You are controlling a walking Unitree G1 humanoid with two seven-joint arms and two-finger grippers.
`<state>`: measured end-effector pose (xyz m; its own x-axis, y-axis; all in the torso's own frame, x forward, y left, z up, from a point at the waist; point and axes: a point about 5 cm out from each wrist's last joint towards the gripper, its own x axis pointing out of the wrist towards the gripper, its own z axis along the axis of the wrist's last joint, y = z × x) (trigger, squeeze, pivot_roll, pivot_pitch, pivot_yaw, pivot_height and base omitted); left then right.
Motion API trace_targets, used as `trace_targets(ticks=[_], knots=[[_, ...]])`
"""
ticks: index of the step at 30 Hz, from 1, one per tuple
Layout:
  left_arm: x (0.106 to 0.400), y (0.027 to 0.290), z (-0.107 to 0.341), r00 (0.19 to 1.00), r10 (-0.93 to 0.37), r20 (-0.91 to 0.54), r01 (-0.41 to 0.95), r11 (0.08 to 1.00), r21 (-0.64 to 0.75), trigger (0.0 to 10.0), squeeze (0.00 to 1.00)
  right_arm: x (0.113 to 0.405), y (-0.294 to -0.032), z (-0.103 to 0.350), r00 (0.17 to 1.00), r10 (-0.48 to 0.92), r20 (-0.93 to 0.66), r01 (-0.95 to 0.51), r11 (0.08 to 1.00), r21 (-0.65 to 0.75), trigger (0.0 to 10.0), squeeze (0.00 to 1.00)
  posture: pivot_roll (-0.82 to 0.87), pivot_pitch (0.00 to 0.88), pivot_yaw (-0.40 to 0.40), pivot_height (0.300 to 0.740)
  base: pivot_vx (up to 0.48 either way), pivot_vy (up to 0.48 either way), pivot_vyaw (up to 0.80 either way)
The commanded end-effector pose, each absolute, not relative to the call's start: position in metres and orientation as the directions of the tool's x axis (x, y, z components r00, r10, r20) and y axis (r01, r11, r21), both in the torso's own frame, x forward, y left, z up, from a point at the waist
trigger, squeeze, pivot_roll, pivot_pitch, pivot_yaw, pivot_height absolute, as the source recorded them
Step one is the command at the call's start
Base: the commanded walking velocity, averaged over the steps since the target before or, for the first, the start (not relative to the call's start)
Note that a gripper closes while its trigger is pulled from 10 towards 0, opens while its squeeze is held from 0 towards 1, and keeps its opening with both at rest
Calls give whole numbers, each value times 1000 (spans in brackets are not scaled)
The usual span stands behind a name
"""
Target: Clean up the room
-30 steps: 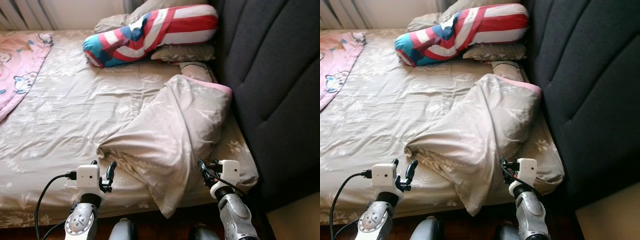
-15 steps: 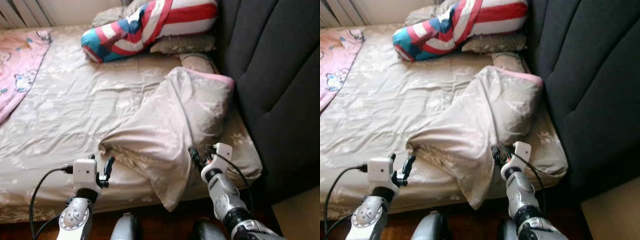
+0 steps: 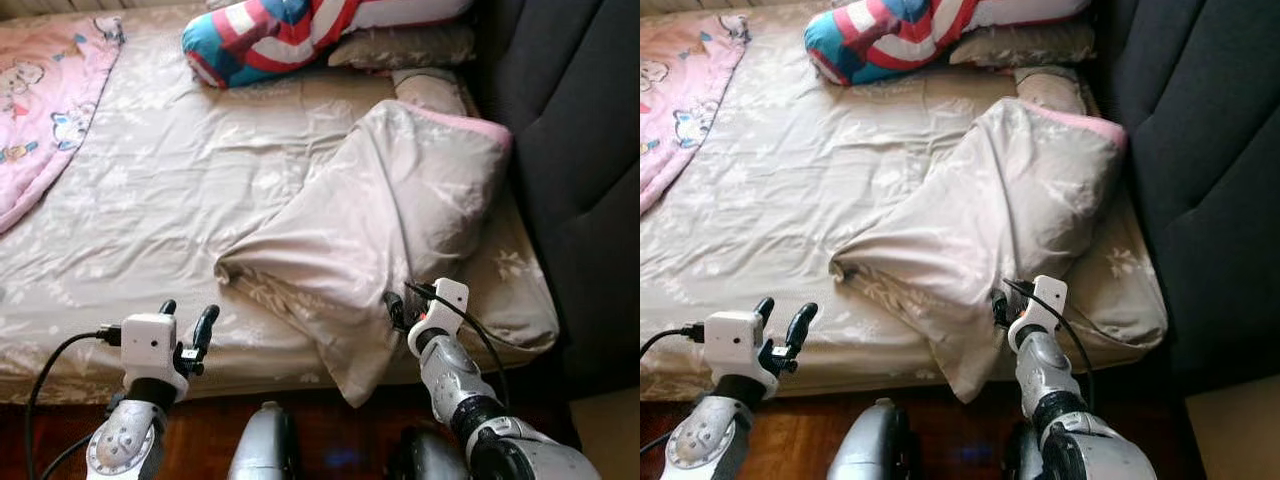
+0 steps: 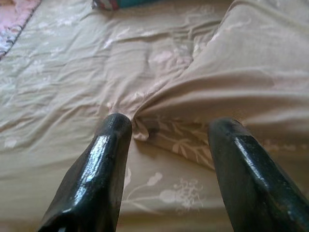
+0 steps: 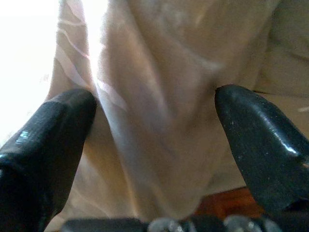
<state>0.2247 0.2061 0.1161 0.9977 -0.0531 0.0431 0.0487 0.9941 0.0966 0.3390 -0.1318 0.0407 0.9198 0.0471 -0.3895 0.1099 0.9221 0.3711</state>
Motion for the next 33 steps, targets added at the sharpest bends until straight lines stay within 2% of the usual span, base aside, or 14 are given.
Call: trace_targets(ticks=[1,5,12,16,17,18,19,33], knots=[[220,210,116,999,-50,21,48,993,104,10000,0,332,-127,30,897,61,-438,128,912,389,10000,0,248,346,74,659,0,0,0],[207,212,122,999,-52,-7,53,992,118,10000,0,333,-119,32,898,122,-422,85,894,439,10000,0,278,379,89,659,0,0,0],[195,213,129,998,-50,-31,53,990,128,10000,0,331,-118,29,889,142,-435,82,885,458,10000,0,306,406,103,659,0,0,0],[192,213,132,997,-63,-45,70,986,152,10000,0,327,-108,26,875,227,-429,17,869,494,10000,0,314,418,110,659,0,0,0],[191,213,133,997,-62,-46,68,986,152,10000,0,325,-106,25,870,238,-431,4,872,490,8510,0,317,425,112,659,0,0,0],[190,213,133,997,-61,-48,68,986,152,10000,0,324,-105,24,867,246,-433,-4,873,487,8510,0,318,427,113,659,0,0,0],[188,214,136,997,-57,-44,63,984,167,10000,0,321,-104,19,857,248,-452,-9,884,468,0,0,320,433,117,659,0,0,0],[186,210,141,997,-60,-47,67,982,178,10000,0,306,-101,5,843,254,-473,-17,893,449,0,0,312,452,123,659,0,0,0]])
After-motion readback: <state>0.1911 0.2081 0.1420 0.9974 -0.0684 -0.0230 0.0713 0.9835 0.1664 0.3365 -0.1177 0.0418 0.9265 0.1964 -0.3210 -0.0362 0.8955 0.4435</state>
